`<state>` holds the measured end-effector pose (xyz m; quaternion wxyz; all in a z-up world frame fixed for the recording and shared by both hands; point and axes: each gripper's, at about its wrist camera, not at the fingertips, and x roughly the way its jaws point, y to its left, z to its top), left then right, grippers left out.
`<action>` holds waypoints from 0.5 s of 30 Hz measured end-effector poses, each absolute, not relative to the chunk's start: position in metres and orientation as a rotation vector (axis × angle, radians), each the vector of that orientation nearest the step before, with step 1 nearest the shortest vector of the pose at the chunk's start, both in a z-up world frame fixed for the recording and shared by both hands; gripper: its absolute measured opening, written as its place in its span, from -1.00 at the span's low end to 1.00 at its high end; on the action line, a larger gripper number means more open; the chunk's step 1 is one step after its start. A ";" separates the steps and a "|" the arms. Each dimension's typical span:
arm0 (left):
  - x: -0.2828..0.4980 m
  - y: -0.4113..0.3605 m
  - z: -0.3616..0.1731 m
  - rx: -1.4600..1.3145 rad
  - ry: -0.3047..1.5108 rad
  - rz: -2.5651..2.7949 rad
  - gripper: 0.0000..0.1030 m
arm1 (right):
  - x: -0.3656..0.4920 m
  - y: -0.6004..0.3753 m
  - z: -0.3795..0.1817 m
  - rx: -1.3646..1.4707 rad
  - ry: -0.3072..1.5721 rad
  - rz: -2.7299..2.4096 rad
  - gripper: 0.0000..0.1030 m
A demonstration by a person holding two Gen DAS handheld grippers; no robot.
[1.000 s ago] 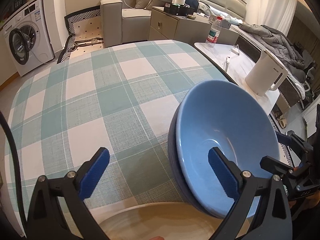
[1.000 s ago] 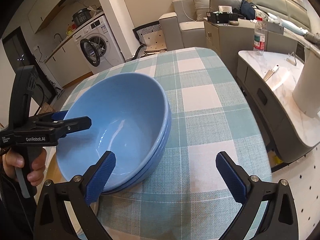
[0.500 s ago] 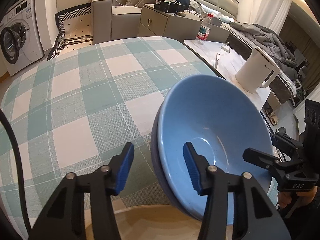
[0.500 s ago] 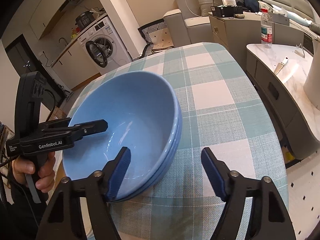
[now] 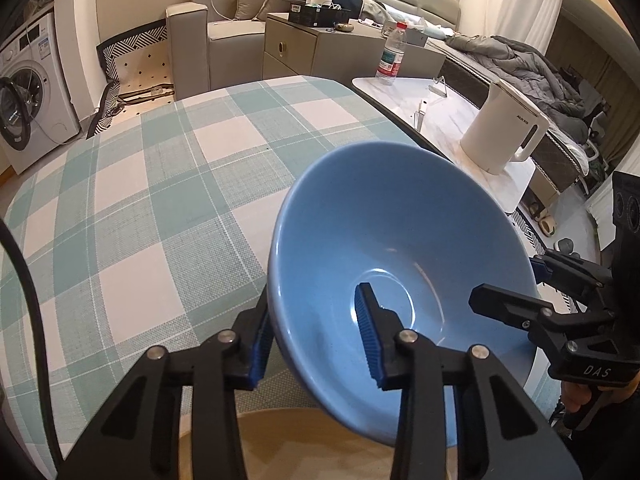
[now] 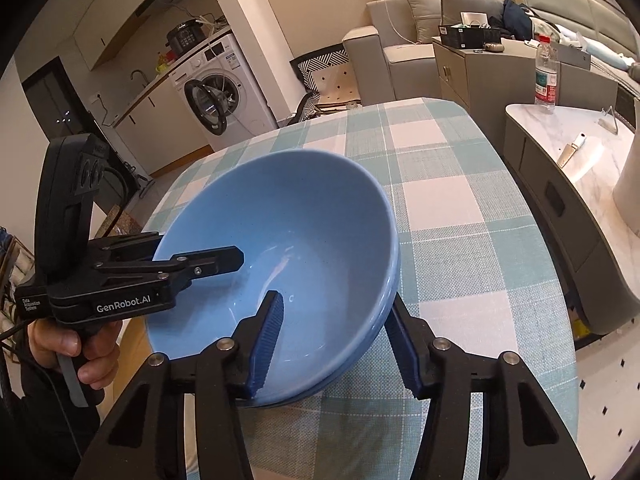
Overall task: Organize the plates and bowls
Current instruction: 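Close both tools again on the rim of the bowl stack, then lift the gripped blue bowl stack and carry it over the cream plates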
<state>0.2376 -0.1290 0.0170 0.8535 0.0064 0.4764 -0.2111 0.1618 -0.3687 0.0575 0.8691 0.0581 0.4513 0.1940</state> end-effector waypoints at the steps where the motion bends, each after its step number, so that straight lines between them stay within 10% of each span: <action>1: 0.237 -0.129 0.018 0.014 0.999 -0.446 -0.27 | 0.161 -0.369 0.058 0.118 0.946 0.403 0.04; 15: 0.235 -0.132 0.019 0.015 0.996 -0.436 -0.27 | 0.155 -0.371 0.061 0.127 0.945 0.394 0.04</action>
